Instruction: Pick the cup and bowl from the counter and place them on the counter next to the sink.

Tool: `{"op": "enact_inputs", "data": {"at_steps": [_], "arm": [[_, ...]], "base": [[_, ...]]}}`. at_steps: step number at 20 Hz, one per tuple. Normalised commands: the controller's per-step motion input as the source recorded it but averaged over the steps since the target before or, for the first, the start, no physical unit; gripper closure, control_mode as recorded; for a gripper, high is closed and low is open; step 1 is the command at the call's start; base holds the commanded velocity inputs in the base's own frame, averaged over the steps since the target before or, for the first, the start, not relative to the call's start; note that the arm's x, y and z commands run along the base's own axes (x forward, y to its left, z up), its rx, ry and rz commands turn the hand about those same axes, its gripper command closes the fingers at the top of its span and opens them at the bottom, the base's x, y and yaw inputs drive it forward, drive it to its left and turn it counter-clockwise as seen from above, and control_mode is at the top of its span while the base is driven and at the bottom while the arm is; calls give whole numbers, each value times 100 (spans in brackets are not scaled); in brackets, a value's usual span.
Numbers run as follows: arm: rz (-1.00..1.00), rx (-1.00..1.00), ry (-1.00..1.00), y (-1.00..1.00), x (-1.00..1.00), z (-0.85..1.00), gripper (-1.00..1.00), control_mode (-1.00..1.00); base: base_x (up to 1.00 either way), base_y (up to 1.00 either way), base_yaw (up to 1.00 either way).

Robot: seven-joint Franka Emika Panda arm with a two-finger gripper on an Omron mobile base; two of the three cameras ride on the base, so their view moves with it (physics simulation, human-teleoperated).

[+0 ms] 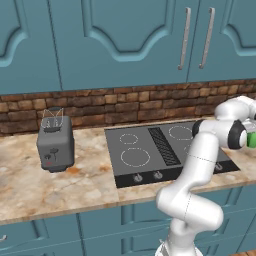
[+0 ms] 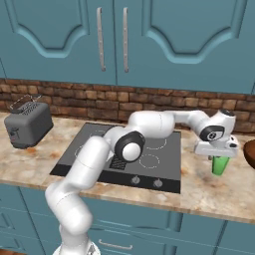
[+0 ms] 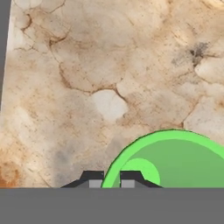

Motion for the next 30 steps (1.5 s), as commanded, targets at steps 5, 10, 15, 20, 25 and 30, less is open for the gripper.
{"op": "enact_inputs", "data": {"at_steps": [5, 10, 15, 20, 25, 30], "arm": [[-12, 2, -1, 0, -31, 10, 100, -100], [-13, 4, -3, 0, -32, 1, 100, -100], [-9, 7, -13, 2, -42, 5, 100, -100], [-3, 9, -25, 18, -61, 21, 100, -100], [-2, 9, -29, 34, -56, 14, 100, -100], [0, 2, -7, 49, -65, 37, 100, -100]], "base": [[0, 0, 0], [0, 0, 0], [0, 0, 0], [0, 0, 0], [0, 0, 0], [0, 0, 0]]}}
